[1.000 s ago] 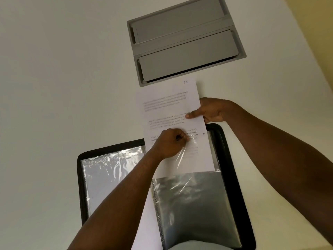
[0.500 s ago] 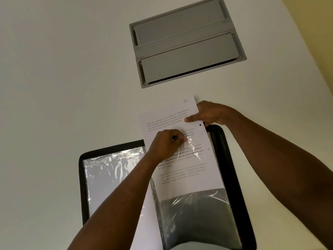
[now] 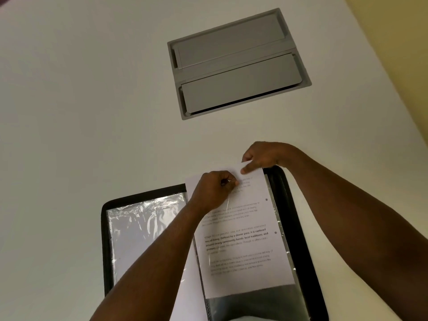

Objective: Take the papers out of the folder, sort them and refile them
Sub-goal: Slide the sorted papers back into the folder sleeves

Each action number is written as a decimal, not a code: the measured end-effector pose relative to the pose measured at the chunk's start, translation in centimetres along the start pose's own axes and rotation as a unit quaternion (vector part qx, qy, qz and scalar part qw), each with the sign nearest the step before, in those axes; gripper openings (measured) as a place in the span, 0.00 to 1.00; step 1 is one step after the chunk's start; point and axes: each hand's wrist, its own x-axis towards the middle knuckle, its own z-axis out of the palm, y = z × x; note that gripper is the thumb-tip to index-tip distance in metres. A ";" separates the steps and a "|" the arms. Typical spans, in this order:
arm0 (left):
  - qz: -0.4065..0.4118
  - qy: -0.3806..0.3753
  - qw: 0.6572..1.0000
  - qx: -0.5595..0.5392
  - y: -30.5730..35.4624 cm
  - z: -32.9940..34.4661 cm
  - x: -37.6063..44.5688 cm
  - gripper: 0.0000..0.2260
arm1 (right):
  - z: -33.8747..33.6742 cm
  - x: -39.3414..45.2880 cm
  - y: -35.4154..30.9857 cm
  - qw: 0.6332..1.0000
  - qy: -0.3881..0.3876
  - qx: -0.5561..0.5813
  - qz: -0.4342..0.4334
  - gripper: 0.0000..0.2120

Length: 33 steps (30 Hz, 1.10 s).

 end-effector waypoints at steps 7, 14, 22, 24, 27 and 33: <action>0.006 0.010 1.000 0.017 0.2 0.3 -0.1 0.06 | 1.0 -0.2 -0.7 0.993 -0.035 -0.107 -0.046 0.05; 0.003 0.028 0.999 0.019 0.3 0.4 -0.5 0.06 | 1.3 -0.7 -0.1 0.998 0.051 0.029 -0.028 0.04; -0.002 0.142 0.989 -0.039 -1.5 0.0 -3.5 0.22 | 6.5 -2.7 3.1 0.904 0.407 0.130 0.013 0.07; -0.027 0.150 0.988 -0.030 -2.9 -0.4 -4.6 0.20 | 8.7 -3.0 4.2 0.892 0.432 0.130 0.029 0.06; -0.043 0.209 0.977 0.005 -4.8 -0.8 -12.9 0.20 | 15.3 -7.9 3.5 0.879 0.464 0.106 -0.012 0.06; -0.143 0.213 0.965 0.052 -9.8 -0.6 -16.2 0.19 | 18.8 -9.2 5.9 0.870 0.491 0.038 -0.025 0.14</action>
